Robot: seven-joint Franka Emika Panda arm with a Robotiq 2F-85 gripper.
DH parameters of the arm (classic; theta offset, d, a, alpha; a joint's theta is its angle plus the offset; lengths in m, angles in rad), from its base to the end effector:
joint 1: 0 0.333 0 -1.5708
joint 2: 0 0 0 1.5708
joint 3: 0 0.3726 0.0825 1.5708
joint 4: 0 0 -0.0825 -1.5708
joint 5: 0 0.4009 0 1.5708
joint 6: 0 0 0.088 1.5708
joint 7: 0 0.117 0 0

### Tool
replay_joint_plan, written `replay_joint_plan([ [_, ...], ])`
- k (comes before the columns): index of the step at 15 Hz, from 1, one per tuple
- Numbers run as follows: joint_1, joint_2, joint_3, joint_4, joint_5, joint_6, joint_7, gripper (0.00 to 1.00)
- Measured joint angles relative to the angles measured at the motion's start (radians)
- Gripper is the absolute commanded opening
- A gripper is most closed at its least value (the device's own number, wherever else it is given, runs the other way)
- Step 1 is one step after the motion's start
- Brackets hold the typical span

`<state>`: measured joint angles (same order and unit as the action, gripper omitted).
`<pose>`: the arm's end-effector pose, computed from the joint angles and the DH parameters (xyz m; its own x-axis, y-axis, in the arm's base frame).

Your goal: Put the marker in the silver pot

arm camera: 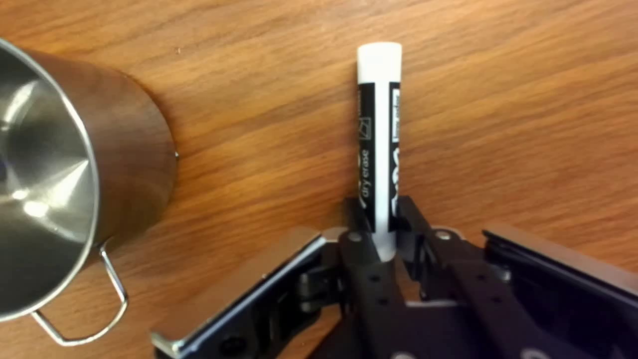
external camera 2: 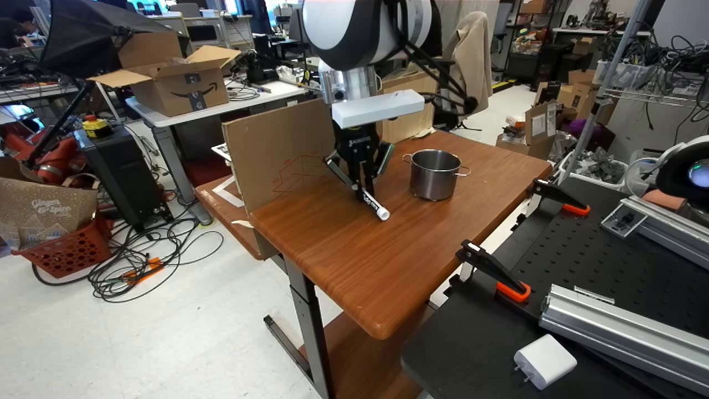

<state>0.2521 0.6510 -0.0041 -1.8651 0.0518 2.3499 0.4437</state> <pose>0.6400 0.1634 0.1728 0.9589 -0.2330 -0.1618 -0.2285 -0.9725 0.0461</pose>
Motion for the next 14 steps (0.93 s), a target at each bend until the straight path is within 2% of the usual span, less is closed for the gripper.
replay_joint_plan([
  [7,0.0,-0.085,0.0,0.002,-0.003,0.007,0.0,0.05],
  [10,0.003,-0.149,0.0,-0.042,-0.033,0.039,0.001,0.05],
  [14,0.021,-0.221,-0.02,-0.136,-0.127,0.141,0.058,0.05],
])
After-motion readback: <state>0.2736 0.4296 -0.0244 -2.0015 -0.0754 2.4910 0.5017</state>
